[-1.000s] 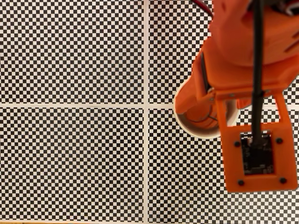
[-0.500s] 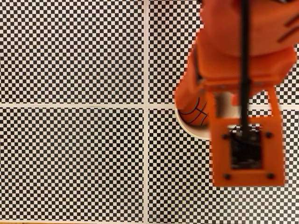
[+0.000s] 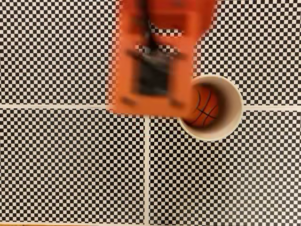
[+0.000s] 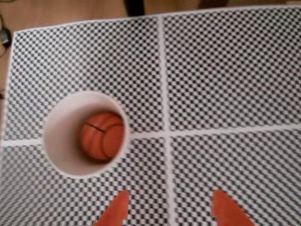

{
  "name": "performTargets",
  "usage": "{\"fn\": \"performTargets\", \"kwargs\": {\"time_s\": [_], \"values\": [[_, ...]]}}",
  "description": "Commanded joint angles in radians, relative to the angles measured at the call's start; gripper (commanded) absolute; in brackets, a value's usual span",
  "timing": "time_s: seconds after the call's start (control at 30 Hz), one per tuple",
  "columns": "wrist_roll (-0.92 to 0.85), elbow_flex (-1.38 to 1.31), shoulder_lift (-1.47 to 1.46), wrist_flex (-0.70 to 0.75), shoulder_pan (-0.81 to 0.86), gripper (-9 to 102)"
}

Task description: Grasp basketball and place into cup.

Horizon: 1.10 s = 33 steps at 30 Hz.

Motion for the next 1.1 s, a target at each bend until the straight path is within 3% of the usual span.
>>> {"fn": "performTargets", "kwargs": {"time_s": [0.0,0.23,0.63,1.07], "values": [[-0.043,0.046,0.094,-0.011,0.057,18],[-0.06,0.163,0.328,-0.025,0.086,18],[-0.009,0.626,0.885,-0.114,0.044,20],[-0.008,0.787,1.037,-0.167,0.049,20]]}}
